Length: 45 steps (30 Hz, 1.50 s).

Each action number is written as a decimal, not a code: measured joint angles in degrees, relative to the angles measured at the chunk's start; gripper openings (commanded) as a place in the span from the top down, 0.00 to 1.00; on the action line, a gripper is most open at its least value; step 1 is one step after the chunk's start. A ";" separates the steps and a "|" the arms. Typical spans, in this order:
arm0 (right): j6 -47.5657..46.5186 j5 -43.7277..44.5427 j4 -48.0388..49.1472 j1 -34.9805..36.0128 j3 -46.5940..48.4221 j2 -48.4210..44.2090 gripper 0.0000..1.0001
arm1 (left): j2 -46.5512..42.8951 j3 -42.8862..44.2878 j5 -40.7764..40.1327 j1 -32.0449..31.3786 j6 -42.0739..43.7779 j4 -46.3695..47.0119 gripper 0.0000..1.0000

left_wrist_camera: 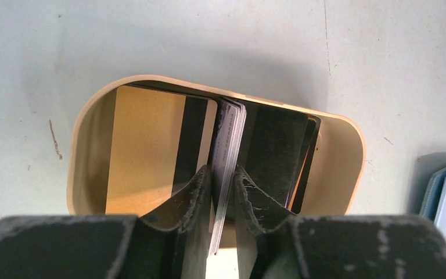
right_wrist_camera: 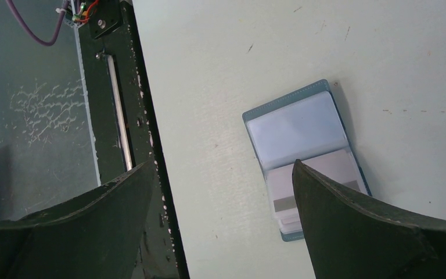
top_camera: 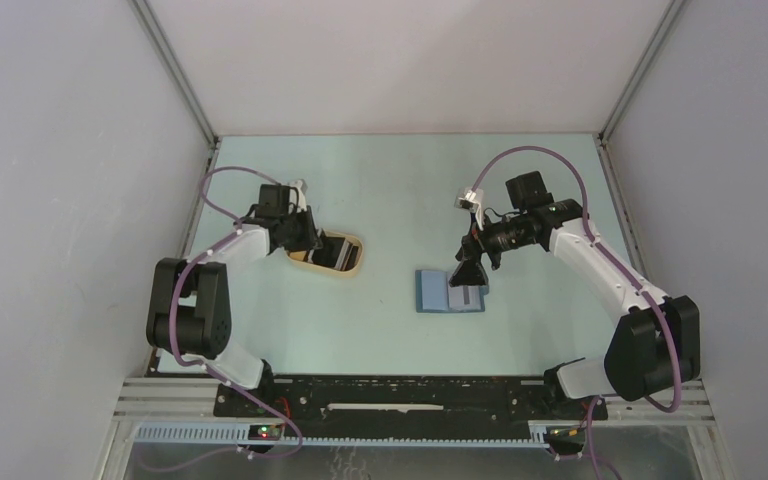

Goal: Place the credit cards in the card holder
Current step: Pick up the credit card from the storage box.

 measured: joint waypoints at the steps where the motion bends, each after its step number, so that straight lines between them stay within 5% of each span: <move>1: -0.02 -0.04 0.00 -0.02 0.00 0.00 0.03 | 0.00 0.00 0.09 0.02 -0.24 0.00 0.75; 20: -0.02 -0.33 0.00 -0.28 0.00 0.13 0.03 | -3.26 -2.23 3.45 0.39 -2.60 2.05 0.83; 45: -0.04 -0.46 -0.04 -0.42 0.00 0.35 0.03 | -4.55 -4.28 4.94 1.31 -4.00 3.61 0.80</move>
